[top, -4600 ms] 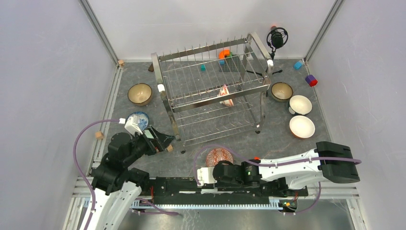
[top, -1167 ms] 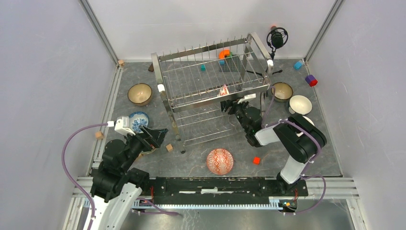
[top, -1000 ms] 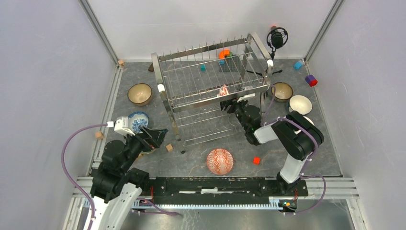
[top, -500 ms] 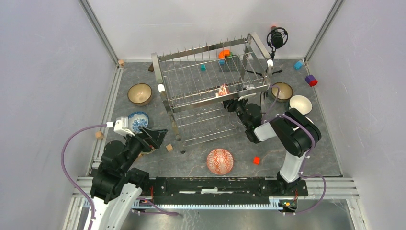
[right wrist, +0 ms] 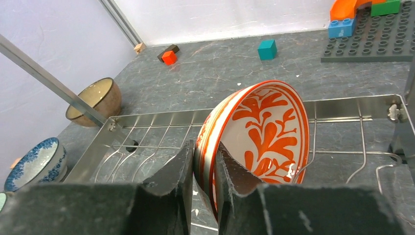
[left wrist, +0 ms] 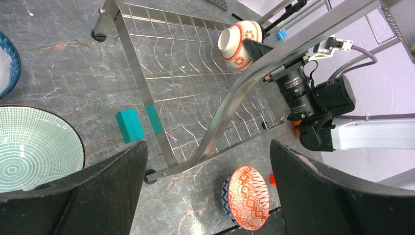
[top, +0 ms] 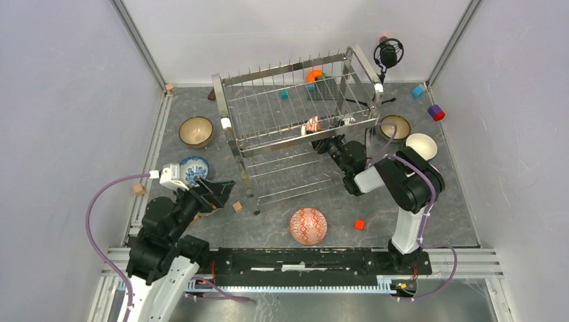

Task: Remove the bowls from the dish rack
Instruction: Pick up the bowl from the dish rack.

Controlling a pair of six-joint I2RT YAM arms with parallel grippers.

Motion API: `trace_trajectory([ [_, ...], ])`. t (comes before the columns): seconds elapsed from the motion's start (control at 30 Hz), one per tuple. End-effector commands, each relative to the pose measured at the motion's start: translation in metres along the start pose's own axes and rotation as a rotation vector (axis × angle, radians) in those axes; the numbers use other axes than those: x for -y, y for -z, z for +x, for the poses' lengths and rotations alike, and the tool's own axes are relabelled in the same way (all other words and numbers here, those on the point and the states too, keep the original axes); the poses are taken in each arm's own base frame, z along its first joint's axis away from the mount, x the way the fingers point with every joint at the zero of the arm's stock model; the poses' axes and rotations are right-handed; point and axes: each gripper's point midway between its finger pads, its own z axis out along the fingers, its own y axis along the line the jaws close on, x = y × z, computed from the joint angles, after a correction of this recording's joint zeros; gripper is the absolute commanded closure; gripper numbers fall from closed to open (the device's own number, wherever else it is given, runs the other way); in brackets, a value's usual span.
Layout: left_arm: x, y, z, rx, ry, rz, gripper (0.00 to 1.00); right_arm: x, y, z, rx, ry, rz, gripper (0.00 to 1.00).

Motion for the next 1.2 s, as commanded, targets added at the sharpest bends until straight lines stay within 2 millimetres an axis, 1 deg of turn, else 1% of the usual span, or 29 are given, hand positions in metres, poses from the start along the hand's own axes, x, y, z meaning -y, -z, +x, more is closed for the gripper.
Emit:
trace_trajectory([
  [0.0, 0.007, -0.001, -0.007, 0.025, -0.046, 0.039, 0.0, -0.027, -0.005, 0.003, -0.028, -0.066, -0.119, 0.82],
  [0.27, 0.008, -0.001, -0.007, 0.024, -0.046, 0.043, 0.0, -0.042, -0.003, -0.013, 0.021, -0.119, -0.188, 1.0],
  [0.6, 0.008, -0.001, -0.007, 0.023, -0.046, 0.04, 0.0, -0.069, 0.002, -0.044, 0.112, -0.239, -0.304, 1.0],
  [0.77, 0.007, -0.002, -0.007, 0.024, -0.045, 0.039, 0.0, -0.083, 0.009, -0.06, 0.154, -0.304, -0.366, 1.0],
  [0.9, 0.007, -0.001, -0.007, 0.023, -0.045, 0.039, 0.0, -0.094, 0.02, -0.073, 0.185, -0.366, -0.427, 1.0],
  [1.0, 0.007, -0.001, -0.007, 0.024, -0.045, 0.036, 0.0, -0.106, 0.032, -0.083, 0.208, -0.41, -0.496, 1.0],
  [1.17, 0.005, -0.001, -0.007, 0.027, -0.041, 0.027, 0.0, -0.119, 0.051, -0.099, 0.224, -0.408, -0.554, 1.0],
])
